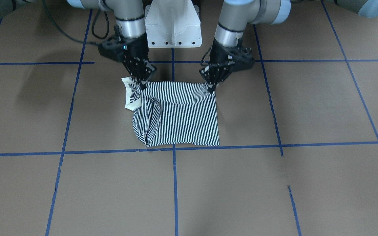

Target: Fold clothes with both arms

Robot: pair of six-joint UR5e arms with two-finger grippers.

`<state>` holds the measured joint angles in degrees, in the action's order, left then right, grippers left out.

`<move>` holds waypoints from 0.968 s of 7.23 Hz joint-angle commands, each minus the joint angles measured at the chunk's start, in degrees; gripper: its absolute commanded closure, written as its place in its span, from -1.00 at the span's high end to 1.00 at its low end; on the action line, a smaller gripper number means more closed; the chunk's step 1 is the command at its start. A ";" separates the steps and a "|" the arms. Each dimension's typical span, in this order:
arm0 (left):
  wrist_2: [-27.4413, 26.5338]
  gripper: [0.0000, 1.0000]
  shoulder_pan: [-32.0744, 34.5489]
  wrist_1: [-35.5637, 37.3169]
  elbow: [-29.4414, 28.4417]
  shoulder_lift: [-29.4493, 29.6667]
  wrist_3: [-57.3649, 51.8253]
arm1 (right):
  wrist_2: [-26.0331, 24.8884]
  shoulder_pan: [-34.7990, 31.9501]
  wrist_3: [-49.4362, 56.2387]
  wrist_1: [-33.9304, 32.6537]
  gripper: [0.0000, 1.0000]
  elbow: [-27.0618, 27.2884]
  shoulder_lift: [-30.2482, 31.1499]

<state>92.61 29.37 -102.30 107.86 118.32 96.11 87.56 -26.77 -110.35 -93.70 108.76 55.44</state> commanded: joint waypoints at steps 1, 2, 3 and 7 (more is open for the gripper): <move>-0.93 -1.00 4.71 -5.79 -11.73 5.21 -10.88 | 4.81 -4.95 3.12 12.95 -0.75 -17.88 -4.26; -2.24 -0.58 8.83 -7.89 -22.41 10.82 -18.34 | 8.21 -8.00 4.95 18.85 -0.14 -27.72 -8.29; -4.17 0.39 11.30 -18.53 -32.00 12.53 -22.33 | 11.89 -11.43 8.71 23.34 0.99 -36.52 -11.90; -3.49 0.44 11.77 -23.55 -23.97 4.84 -22.37 | 19.92 -18.04 15.58 23.30 1.00 -28.91 -4.94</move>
<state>88.79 40.97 -125.34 79.78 126.21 74.24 105.71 -42.75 -97.51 -70.49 76.08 46.60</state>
